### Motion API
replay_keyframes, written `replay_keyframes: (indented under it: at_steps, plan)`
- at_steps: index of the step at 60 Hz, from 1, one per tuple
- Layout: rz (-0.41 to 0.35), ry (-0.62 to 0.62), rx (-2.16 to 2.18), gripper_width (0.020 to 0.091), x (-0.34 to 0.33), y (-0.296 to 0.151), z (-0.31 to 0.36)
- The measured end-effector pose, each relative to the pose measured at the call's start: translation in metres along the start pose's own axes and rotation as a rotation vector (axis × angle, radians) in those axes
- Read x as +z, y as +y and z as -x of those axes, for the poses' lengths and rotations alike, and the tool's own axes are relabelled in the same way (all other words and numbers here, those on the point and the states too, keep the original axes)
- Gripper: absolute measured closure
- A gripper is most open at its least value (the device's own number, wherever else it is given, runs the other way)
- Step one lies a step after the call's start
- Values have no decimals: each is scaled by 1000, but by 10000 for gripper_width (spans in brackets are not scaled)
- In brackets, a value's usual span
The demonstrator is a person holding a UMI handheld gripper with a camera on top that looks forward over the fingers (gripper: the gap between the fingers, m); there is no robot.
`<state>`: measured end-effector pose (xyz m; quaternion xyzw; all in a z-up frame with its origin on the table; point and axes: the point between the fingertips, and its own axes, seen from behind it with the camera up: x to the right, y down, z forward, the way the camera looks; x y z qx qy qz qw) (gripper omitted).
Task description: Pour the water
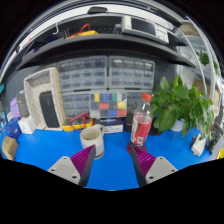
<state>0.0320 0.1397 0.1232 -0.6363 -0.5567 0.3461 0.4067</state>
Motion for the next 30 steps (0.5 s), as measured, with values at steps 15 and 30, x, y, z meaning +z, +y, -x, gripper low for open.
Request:
replay_keyframes:
  at_steps: [15,30]
  plan:
    - [-46,-70,-72,405,-61,-41,57]
    - [-69,-146,-74,409,-92,-52,98]
